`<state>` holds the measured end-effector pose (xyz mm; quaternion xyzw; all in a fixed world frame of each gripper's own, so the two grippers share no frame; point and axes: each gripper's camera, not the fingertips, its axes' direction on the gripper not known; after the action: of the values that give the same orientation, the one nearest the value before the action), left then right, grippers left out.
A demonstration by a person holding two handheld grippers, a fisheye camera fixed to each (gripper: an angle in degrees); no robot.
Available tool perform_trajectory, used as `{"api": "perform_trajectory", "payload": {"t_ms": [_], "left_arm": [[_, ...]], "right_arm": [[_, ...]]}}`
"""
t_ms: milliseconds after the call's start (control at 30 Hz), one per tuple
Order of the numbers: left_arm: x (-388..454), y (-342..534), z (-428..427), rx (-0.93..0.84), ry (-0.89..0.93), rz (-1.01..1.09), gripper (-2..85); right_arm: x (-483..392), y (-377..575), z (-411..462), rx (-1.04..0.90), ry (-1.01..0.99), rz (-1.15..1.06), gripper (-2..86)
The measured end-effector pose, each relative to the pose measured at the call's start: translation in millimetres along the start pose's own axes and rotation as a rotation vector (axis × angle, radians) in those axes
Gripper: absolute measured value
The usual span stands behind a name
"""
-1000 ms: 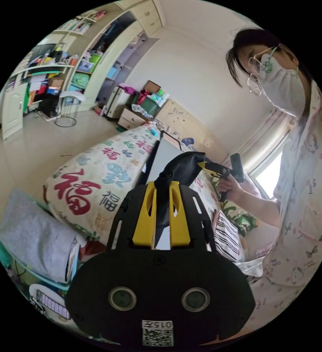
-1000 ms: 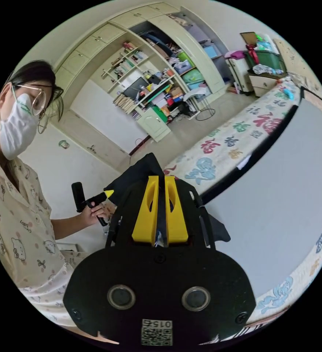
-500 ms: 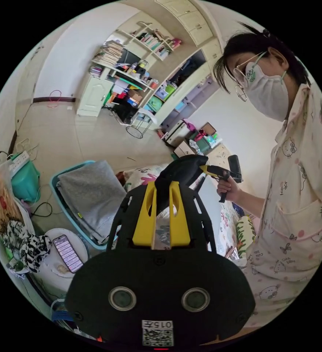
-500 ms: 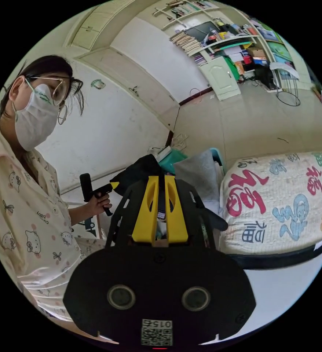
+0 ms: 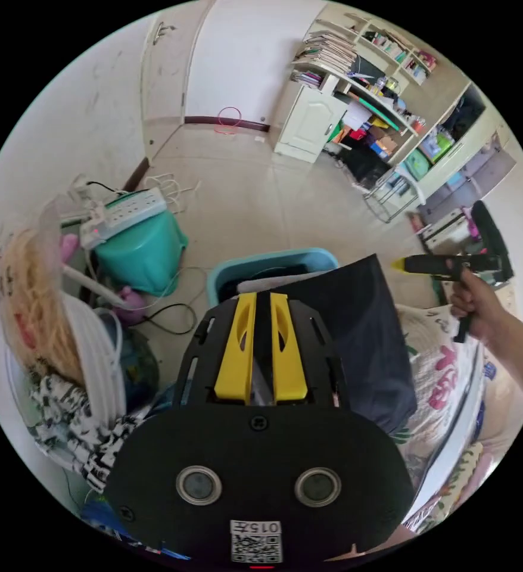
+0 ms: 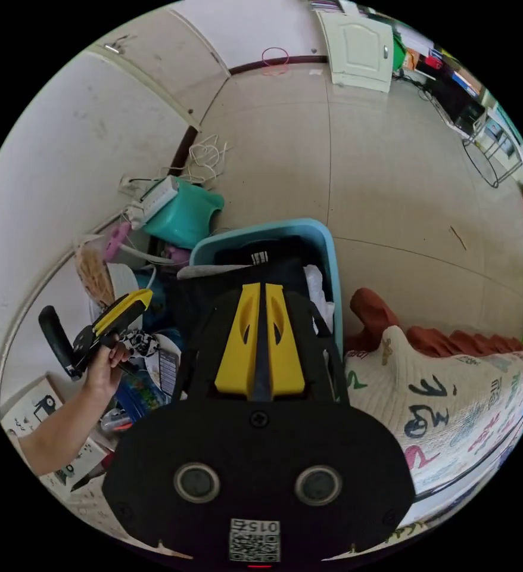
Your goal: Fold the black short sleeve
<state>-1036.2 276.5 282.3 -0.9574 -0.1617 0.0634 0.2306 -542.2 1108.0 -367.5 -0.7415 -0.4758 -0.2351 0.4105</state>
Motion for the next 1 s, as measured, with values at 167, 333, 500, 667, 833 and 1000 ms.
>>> {"api": "perform_trajectory", "payload": {"t_ms": [167, 333, 500, 667, 833, 1000], "left_arm": [[28, 3, 14, 0.021, 0.097, 0.097, 1.6], [39, -4, 83, -0.134, 0.044, 0.11, 0.3], [43, -17, 123, -0.121, 0.078, 0.077, -0.3], [44, -19, 149, -0.149, 0.116, -0.04, -0.6], [83, -11, 153, -0.165, -0.026, 0.018, -0.7], [135, 9, 132, -0.185, 0.067, 0.116, -0.9]], "right_arm": [[-36, 20, 88, -0.066, 0.274, -0.169, -0.5], [-25, 20, 162, -0.157, 0.346, -0.24, -0.6], [-38, 3, 201, -0.182, 0.496, -0.308, -0.6], [-56, -15, 193, -0.166, 0.489, -0.264, -0.6], [-88, -26, 137, -0.111, 0.411, -0.297, -0.6], [-98, 2, 12, 0.094, 0.174, -0.109, -0.6]]}}
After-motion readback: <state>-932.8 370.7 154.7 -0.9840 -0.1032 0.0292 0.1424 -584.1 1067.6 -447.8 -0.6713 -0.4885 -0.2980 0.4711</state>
